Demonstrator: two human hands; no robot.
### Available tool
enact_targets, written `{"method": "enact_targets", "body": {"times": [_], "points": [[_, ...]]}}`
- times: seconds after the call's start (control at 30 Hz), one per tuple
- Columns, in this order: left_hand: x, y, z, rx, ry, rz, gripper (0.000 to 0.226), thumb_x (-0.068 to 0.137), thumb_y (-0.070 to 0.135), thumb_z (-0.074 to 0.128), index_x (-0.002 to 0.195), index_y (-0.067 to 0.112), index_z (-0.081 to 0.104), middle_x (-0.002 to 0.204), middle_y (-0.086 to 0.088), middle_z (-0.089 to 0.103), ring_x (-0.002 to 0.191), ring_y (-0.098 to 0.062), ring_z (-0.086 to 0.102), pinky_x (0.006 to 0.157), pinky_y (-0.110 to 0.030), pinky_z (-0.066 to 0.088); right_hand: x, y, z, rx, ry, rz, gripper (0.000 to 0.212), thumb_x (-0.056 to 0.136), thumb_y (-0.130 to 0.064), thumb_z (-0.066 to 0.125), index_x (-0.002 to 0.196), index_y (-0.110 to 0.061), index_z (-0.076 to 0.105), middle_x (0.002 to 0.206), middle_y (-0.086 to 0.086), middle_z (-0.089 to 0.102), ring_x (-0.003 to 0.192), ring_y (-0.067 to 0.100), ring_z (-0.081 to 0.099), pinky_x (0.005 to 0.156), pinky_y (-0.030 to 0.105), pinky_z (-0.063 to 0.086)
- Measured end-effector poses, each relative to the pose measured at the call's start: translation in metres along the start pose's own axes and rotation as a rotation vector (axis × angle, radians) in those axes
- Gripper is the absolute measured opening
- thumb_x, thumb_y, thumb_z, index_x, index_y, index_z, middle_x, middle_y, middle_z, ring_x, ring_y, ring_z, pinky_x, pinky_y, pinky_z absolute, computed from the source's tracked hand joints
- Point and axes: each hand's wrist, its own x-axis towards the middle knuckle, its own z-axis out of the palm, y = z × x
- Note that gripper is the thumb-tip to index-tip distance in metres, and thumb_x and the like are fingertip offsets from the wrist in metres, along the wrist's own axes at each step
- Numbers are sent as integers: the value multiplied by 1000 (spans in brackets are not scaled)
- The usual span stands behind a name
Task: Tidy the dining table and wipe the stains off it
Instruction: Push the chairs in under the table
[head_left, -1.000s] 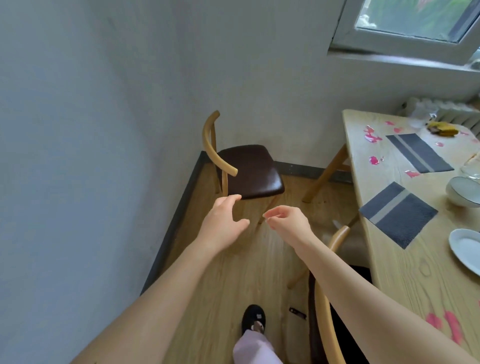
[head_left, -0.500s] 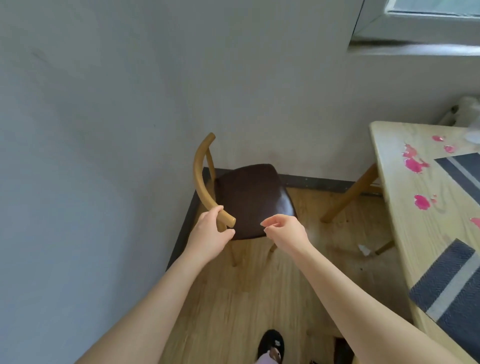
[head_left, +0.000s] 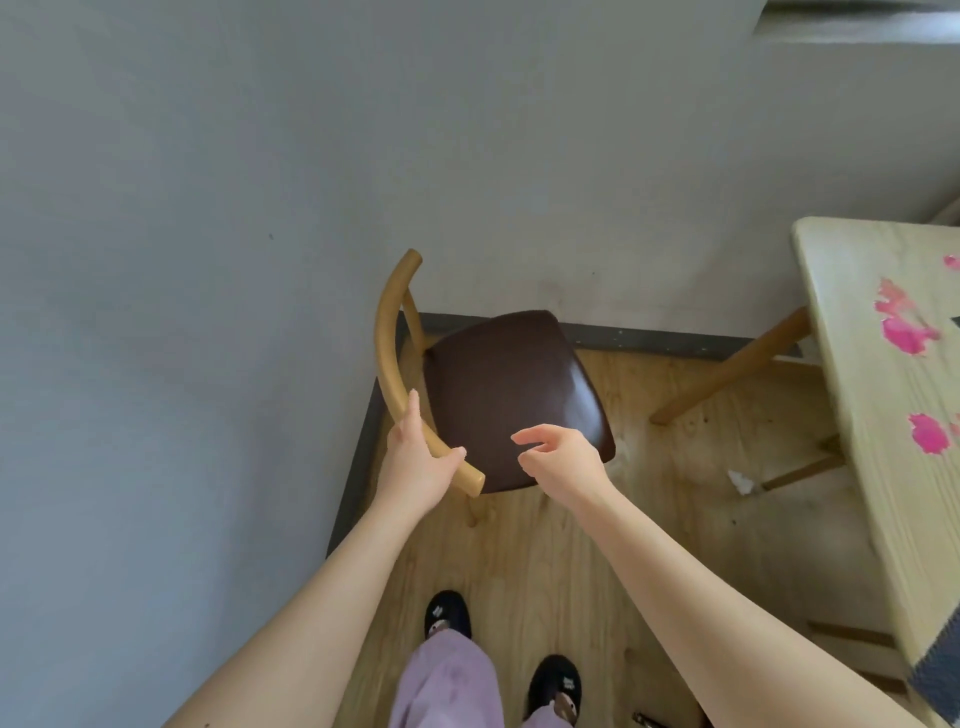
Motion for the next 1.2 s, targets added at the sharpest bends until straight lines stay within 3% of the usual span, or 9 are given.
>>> {"method": "enact_targets", "body": {"times": [0.23,0.43,0.63,0.73,0.9,1.07,1.2], "points": [[74,-28,-5,-164,-24,-304,104,84,34,69,151,25,-11,158,-8,17,138,-34,35,103,-48,40,40,-19,33,-27,-24,93,35,88,-10,50,116,-25,66,103,-6,62,82,11,55,54,13,38],[129,-46,-8,-352,-101,-453,100,86,29,68,150,30,-8,154,-8,26,127,-36,47,91,-49,52,69,-21,49,-8,-30,186,33,89,-12,50,114,-26,67,97,-8,62,72,4,53,54,15,41],[153,-46,7,-386,-171,-491,110,79,22,76,150,32,-7,144,-13,39,117,-37,54,88,-52,53,86,-9,36,12,29,268,30,86,-15,53,105,-30,70,97,-8,66,86,10,59,56,15,39],[153,-47,17,-374,-144,-502,99,80,13,74,149,29,5,133,-16,47,108,-35,57,86,-52,54,84,2,22,17,50,295,29,85,-15,53,102,-31,70,97,-8,67,79,5,58,54,15,38],[132,-34,43,-353,-203,-453,95,82,11,71,147,29,5,114,-9,49,93,-28,58,79,-46,57,74,27,-2,37,102,340,30,83,-14,53,101,-30,71,100,-8,67,85,5,58,60,15,41],[100,-35,65,-342,-266,-456,97,82,8,71,149,28,4,127,-15,48,101,-31,57,78,-47,57,58,52,-20,84,118,353,27,84,-15,53,98,-30,71,100,-6,69,92,10,62,66,19,44],[71,-28,94,-283,-340,-423,99,81,11,72,149,28,2,125,-12,47,97,-27,54,79,-47,57,38,77,-40,103,130,366,26,85,-15,53,100,-29,70,101,-5,69,93,11,63,65,19,45]]}}
